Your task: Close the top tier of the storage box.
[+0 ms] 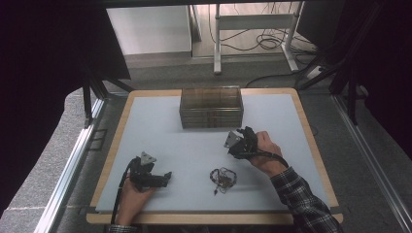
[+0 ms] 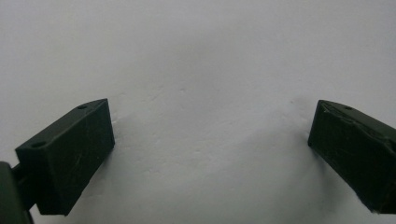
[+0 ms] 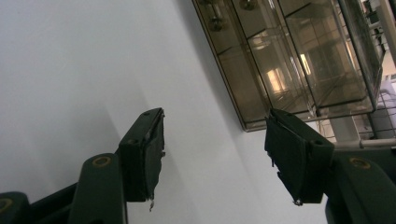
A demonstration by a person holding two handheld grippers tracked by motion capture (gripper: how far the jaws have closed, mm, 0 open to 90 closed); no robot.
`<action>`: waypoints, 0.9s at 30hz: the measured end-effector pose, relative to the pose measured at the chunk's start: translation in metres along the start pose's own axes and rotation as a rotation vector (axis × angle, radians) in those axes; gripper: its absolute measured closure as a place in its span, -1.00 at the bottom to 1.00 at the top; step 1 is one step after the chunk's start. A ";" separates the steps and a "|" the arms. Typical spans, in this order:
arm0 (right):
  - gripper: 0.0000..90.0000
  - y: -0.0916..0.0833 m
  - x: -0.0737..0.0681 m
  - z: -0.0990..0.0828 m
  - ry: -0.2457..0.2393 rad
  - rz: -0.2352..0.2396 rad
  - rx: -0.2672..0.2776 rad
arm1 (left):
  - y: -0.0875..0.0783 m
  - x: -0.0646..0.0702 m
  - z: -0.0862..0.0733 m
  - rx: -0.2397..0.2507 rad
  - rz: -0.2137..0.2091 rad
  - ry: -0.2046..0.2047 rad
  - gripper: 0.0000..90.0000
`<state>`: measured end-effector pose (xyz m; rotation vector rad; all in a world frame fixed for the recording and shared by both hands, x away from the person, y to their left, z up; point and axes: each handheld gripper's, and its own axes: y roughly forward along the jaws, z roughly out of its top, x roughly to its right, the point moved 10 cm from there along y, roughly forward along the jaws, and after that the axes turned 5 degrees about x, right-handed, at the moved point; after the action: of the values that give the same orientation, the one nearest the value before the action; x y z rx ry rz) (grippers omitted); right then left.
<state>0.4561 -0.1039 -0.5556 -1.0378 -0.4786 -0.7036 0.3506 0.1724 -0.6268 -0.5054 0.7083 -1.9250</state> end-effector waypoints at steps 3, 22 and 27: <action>-0.17 0.003 0.001 0.003 -0.034 -0.026 -0.003 | 0.000 0.000 0.000 0.001 0.000 -0.001 -0.99; -0.16 0.015 0.006 0.019 -0.205 -0.154 -0.026 | 0.000 0.000 0.000 0.003 0.001 -0.003 -0.99; -0.12 0.018 0.009 0.024 -0.250 -0.187 -0.036 | 0.000 0.000 0.000 0.004 0.001 -0.003 -0.99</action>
<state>0.4746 -0.0791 -0.5502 -1.1302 -0.7894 -0.7530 0.3508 0.1721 -0.6268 -0.5062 0.7026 -1.9242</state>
